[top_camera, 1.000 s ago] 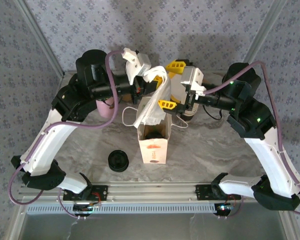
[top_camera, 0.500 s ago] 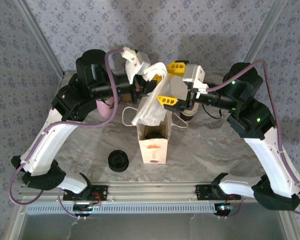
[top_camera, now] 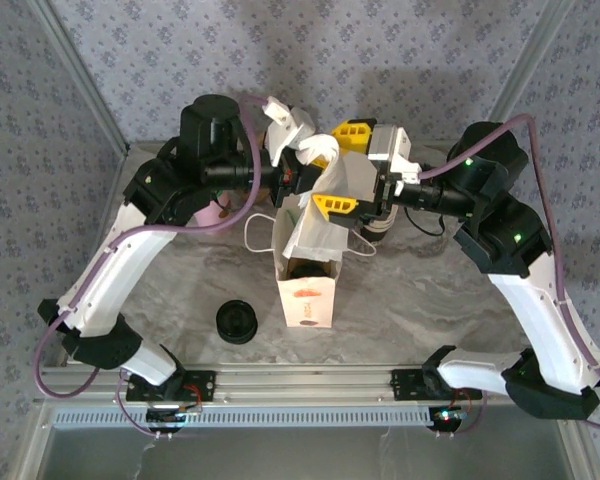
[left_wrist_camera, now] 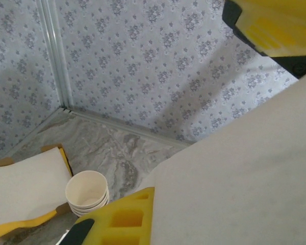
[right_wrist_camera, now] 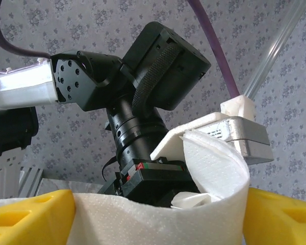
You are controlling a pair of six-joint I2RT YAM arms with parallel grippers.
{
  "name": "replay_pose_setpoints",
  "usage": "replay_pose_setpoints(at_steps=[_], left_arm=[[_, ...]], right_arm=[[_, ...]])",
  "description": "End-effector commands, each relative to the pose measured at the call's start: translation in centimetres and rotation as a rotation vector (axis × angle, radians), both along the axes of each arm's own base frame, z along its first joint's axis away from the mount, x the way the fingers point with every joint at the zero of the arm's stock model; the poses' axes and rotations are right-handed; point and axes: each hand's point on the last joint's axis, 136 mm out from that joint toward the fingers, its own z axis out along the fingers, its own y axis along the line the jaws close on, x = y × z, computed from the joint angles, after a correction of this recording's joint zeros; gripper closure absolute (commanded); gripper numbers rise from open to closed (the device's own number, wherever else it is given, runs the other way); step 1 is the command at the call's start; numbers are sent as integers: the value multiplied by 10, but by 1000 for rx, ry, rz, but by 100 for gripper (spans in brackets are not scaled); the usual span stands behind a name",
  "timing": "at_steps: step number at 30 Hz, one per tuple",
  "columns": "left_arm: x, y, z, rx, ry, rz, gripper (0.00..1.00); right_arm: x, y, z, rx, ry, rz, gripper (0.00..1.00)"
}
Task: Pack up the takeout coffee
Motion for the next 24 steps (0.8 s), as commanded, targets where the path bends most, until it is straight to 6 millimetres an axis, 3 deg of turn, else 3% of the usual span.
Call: replay_pose_setpoints(at_steps=[1,14,20,24], left_arm=[[-12,5,21,-47,-9,-39,100],[-15,0,20,-56,34,-69,100],[-14,-6,20,-67,54,-83,100],[-14,-9,20,-67,62,-89,100]], right_arm=[[-3,-2,4,6,12,20,21],[6,-8,7,34,29,-3,42],[9,-7,9,44,31,-8,61],[10,-8,8,46,34,-14,66]])
